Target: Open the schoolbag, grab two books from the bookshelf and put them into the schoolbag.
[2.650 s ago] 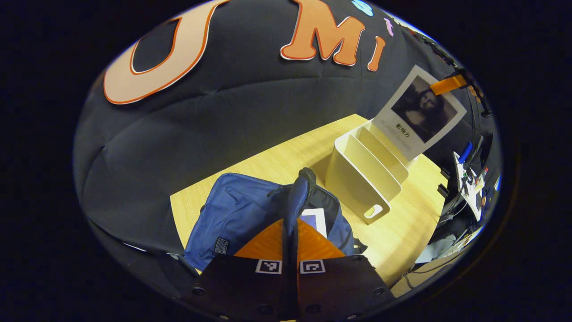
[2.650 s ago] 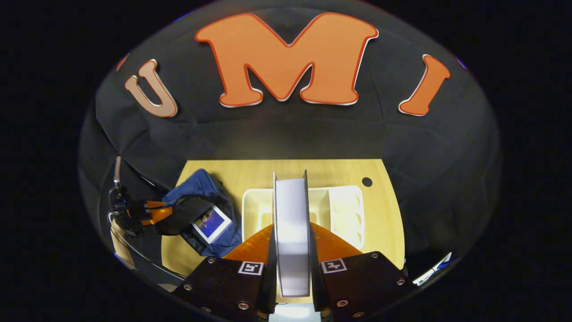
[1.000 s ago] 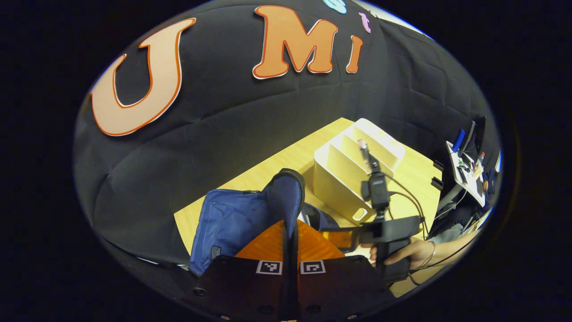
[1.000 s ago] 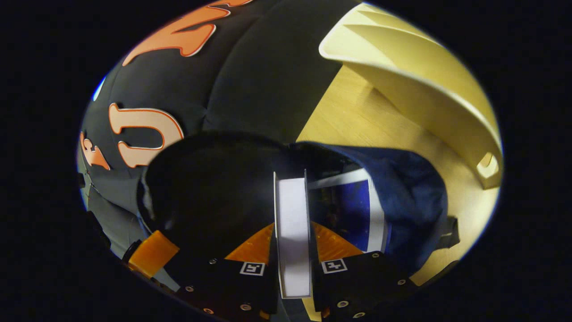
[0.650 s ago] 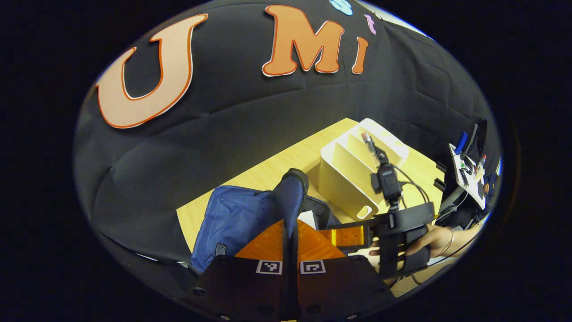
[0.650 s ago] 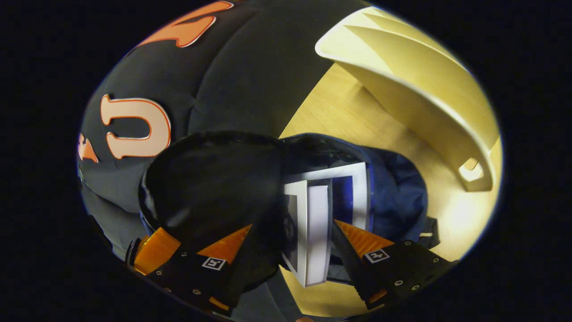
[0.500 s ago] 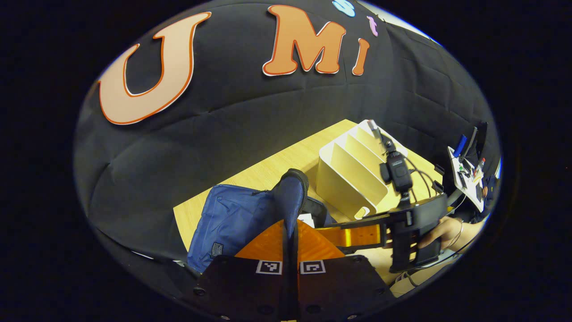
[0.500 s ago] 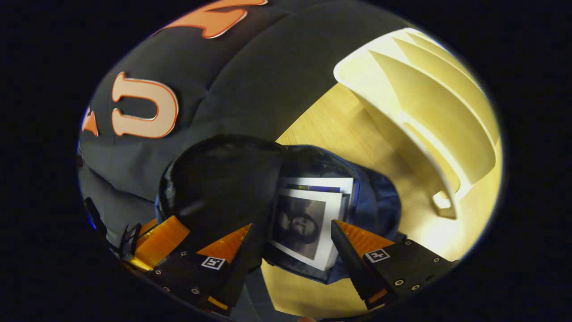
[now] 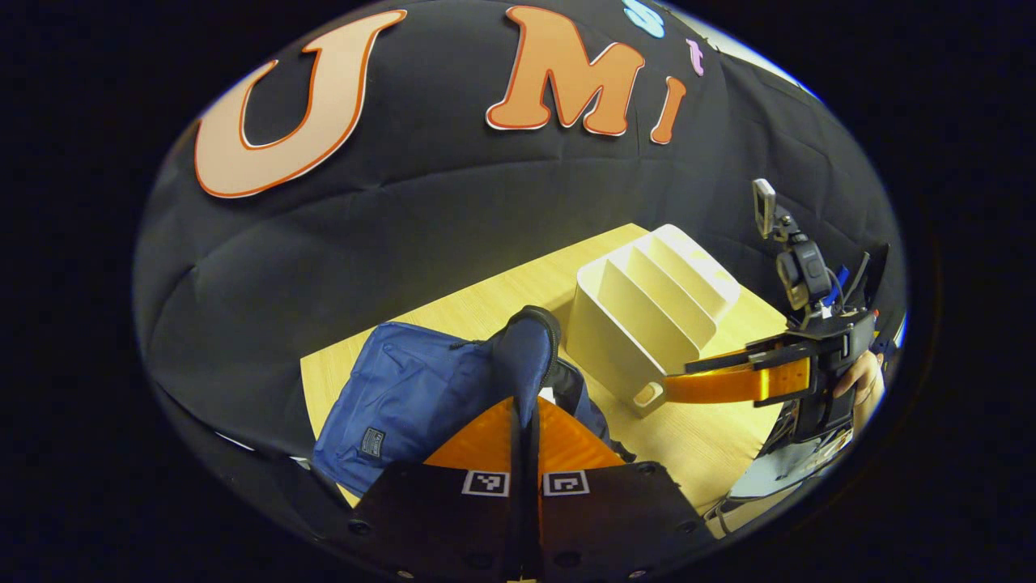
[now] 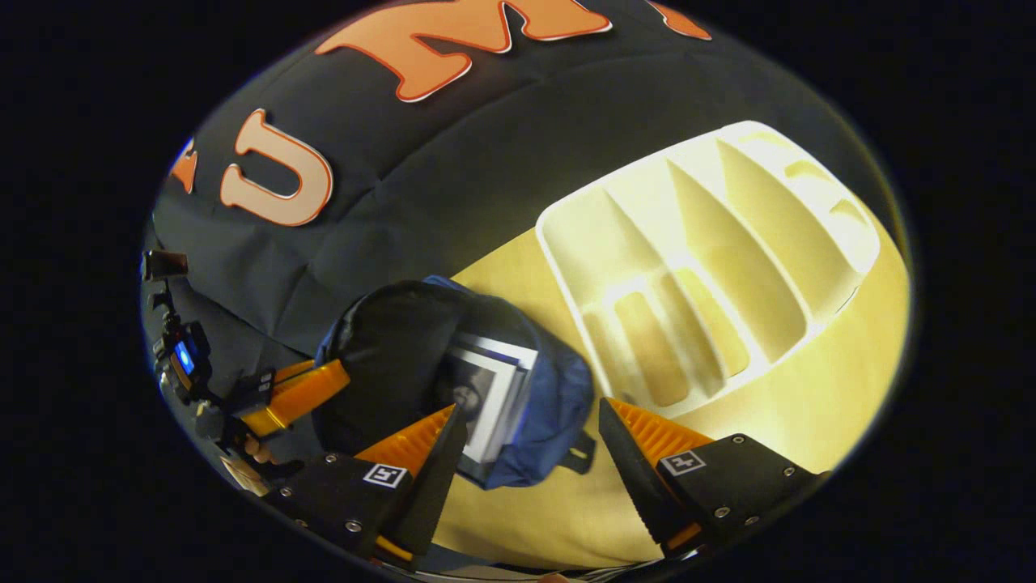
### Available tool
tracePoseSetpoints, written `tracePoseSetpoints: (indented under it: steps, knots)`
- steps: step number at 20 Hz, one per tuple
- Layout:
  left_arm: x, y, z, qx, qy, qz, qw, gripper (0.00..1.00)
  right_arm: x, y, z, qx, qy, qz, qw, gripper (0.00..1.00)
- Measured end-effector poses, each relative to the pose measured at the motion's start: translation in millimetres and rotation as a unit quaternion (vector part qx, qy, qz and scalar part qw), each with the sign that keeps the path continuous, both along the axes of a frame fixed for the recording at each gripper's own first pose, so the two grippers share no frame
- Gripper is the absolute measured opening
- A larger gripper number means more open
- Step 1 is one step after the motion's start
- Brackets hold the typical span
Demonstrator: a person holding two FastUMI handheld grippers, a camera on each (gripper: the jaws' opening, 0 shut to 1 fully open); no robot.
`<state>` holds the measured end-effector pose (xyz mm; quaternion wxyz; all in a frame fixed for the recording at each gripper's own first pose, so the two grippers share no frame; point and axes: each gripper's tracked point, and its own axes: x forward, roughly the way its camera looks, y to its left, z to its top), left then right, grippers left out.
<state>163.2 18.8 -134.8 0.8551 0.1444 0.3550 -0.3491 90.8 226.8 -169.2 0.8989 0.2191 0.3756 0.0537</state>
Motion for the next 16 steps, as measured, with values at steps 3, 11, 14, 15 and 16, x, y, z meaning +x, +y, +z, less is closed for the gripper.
tracePoseSetpoints:
  steps: [3,11,14,15,16]
  knots:
    - [-3,-7,-4,-0.01,0.003,0.021,1.0,0.02,-12,-40,16,-0.046,-0.024,-0.005,0.999,0.97]
    - [-9,-25,-7,-0.043,-0.008,0.122,0.992,0.08,-27,-143,55,-0.102,-0.084,-0.016,0.991,0.97]
    - [-23,-47,-1,-0.085,-0.008,0.161,0.983,0.19,-25,-180,73,-0.119,-0.106,-0.001,0.987,0.97]
    - [-28,-59,5,-0.104,-0.011,0.169,0.98,0.35,-23,-190,78,-0.126,-0.111,0.003,0.986,0.97]
    - [-34,-68,8,-0.115,-0.018,0.179,0.977,0.51,-20,-198,83,-0.128,-0.115,0.008,0.985,0.97]
